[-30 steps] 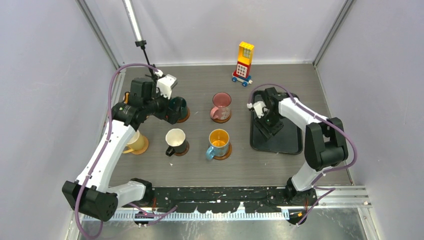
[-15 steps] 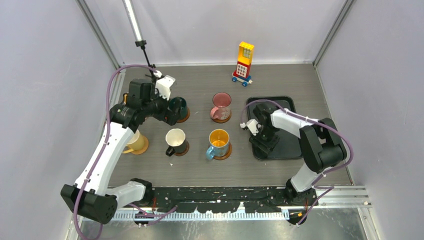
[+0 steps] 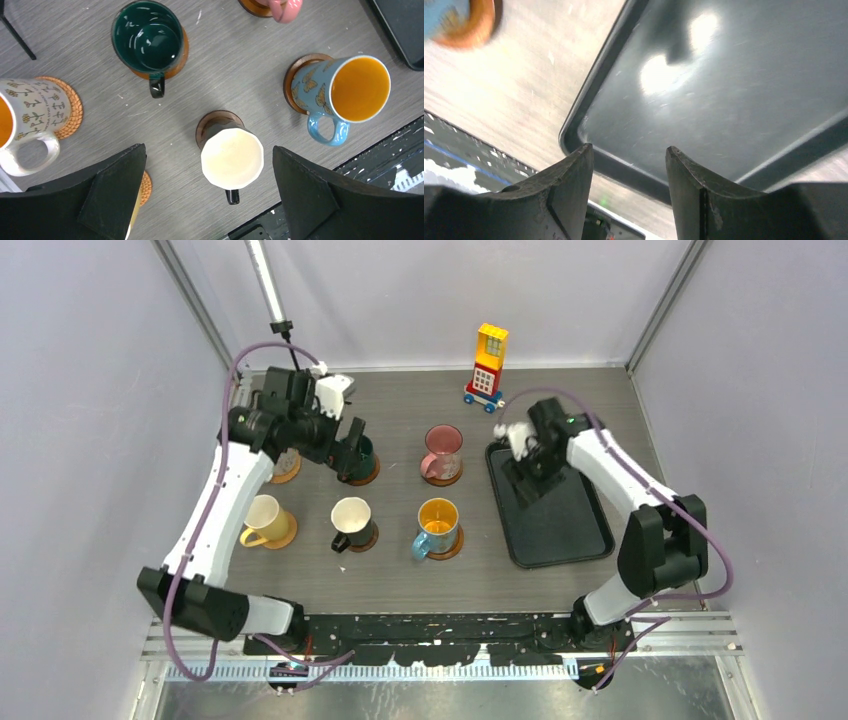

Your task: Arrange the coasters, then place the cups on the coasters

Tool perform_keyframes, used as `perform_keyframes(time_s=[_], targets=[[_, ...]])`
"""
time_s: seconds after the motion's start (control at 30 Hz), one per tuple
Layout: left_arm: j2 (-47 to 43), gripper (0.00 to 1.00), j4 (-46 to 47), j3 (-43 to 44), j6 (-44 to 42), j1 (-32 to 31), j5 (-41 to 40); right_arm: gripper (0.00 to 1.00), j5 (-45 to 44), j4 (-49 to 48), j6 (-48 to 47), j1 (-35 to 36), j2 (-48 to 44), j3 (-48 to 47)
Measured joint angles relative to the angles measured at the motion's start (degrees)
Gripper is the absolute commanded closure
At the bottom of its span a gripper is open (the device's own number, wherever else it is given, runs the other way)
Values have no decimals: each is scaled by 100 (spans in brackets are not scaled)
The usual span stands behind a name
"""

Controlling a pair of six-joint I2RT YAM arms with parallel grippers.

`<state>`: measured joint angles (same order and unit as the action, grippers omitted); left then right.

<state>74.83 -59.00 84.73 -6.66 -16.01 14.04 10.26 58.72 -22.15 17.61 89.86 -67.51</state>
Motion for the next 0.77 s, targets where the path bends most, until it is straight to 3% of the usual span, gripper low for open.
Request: perform_keyframes(time_s=[0.17,0.53,0.63,0.77], targets=[[697,0,-660,942,0,459,149,40,197,13,33,-883,-50,-1113],[1390,0,-1547,2463,61,2382,728,37,708,525,61,-3279,435,-2100],[1440,0,-1626,2629,55,2872,734,37,907,605,157,-3615,439,-2452],[1504,0,-1687,2647,20,3056,564,37,1139,608,291,-3733,439,-2732]])
